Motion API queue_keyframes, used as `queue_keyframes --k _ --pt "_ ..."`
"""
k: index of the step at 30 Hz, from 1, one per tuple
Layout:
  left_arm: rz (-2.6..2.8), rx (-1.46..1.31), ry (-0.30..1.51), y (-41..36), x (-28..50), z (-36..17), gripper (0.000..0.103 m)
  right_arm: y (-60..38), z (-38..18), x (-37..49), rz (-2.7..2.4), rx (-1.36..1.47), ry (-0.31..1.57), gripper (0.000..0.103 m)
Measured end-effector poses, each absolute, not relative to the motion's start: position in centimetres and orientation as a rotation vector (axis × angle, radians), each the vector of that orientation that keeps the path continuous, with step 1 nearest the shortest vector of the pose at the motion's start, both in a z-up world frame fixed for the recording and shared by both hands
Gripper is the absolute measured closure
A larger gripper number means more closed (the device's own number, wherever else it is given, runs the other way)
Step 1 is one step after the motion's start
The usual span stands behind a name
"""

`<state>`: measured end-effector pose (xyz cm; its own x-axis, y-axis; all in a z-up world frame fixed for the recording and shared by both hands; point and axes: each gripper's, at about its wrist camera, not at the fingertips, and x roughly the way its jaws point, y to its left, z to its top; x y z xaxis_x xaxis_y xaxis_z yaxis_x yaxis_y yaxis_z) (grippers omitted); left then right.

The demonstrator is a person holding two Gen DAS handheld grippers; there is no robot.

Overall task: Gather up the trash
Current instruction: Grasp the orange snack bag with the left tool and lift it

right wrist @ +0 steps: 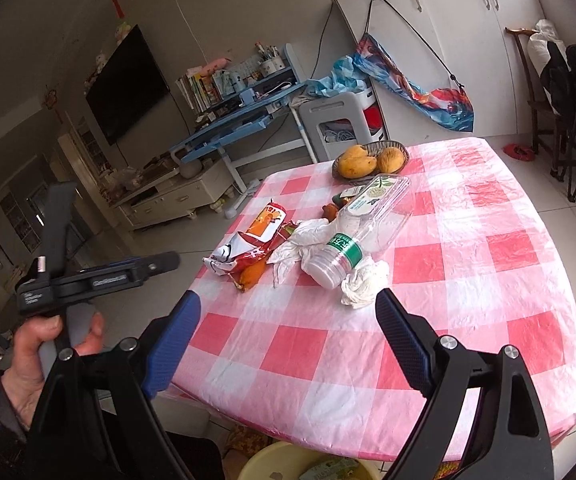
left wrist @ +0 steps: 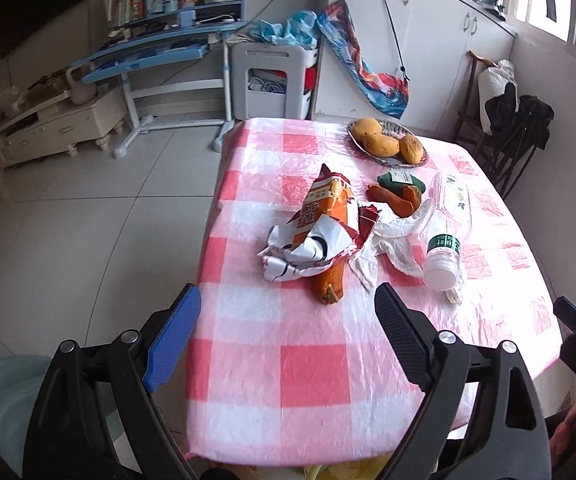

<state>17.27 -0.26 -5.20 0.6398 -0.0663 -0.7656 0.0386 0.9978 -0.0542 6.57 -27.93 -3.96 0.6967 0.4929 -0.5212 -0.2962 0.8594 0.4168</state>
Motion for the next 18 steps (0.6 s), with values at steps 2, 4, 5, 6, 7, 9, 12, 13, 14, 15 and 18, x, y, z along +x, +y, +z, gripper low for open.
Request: queue_keyframes --k 2,4,5,6,7,9,12,13,14,15,18 --pt "-0.075 -0.005 0.900 -1.5 19.8 -6.1 0.018 -28.1 -4.0 6.7 0.449 0.331 0.673 0.017" --pt "-0.073 0.014 0.926 -2.5 22.0 -7.1 0.018 -28.3 -4.1 6.8 0.446 0.345 0.677 0.017" --pt "-0.076 0.016 0.939 -2.9 22.9 -7.6 0.018 -28.5 -4.1 7.0 0.442 0.350 0.678 0.018" --pt "-0.074 0.019 0.950 -3.2 23.8 -8.1 0.018 -28.6 -4.2 7.2 0.437 0.355 0.681 0.017" --pt "-0.070 0.027 0.958 -3.5 24.6 -8.6 0.018 -28.8 -4.3 7.4 0.432 0.361 0.684 0.017" --pt "-0.069 0.045 0.980 -4.1 26.0 -9.5 0.018 -29.2 -4.6 7.9 0.423 0.378 0.691 0.017" --pt "-0.086 0.066 1.021 -4.6 27.3 -10.5 0.040 -29.6 -4.9 8.6 0.420 0.409 0.700 0.018" --pt "-0.106 0.074 1.051 -4.8 27.6 -10.9 0.059 -29.5 -5.0 8.8 0.421 0.416 0.702 0.017" --pt "-0.125 0.068 1.061 -4.8 27.7 -10.9 0.065 -29.5 -5.0 9.0 0.422 0.419 0.703 0.018" --pt "-0.131 0.064 1.056 -4.7 27.6 -10.8 0.070 -29.4 -5.0 9.2 0.423 0.421 0.703 0.018" --pt "-0.162 0.006 1.044 -3.7 27.1 -9.6 0.077 -28.9 -5.1 9.6 0.433 0.432 0.706 0.018"
